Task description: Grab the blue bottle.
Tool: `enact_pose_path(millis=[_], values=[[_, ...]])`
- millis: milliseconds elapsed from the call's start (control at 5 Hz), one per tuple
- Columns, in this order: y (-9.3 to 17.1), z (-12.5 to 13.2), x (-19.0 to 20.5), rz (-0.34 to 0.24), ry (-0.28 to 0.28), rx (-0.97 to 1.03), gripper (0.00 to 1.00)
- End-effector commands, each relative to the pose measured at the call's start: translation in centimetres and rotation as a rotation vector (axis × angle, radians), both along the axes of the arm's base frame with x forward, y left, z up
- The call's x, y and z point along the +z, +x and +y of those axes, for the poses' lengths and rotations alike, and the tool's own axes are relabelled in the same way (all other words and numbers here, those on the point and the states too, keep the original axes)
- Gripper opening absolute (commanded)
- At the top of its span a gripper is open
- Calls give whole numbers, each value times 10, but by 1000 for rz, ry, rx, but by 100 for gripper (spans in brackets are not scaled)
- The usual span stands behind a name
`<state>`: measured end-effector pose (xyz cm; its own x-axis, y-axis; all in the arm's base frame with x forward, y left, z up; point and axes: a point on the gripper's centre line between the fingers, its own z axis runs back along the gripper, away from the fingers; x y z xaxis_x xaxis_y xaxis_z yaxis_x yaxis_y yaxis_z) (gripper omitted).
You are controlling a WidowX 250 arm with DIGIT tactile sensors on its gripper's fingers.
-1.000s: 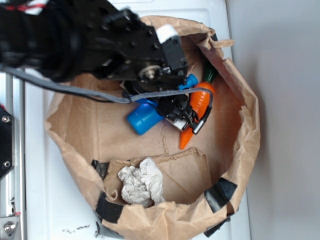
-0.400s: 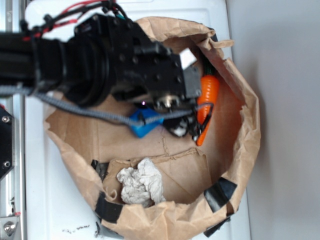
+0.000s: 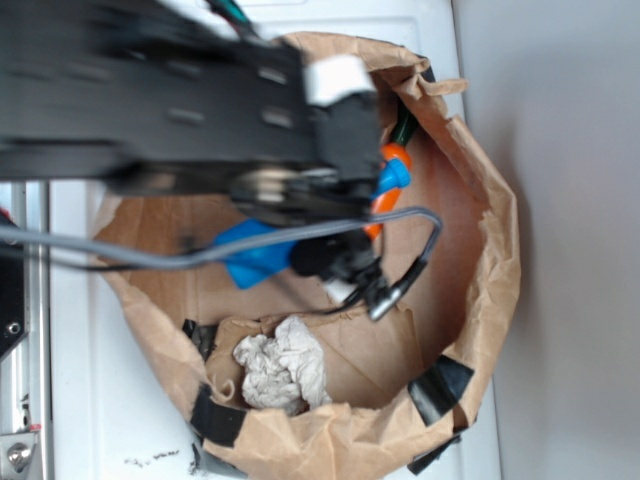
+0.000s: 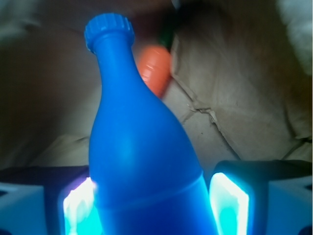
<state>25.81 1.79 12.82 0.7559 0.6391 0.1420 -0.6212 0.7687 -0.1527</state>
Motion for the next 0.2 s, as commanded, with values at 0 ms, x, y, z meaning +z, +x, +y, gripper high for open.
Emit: enact_pose_path(millis=[0], values=[[1, 33, 40, -213, -105, -192, 0]])
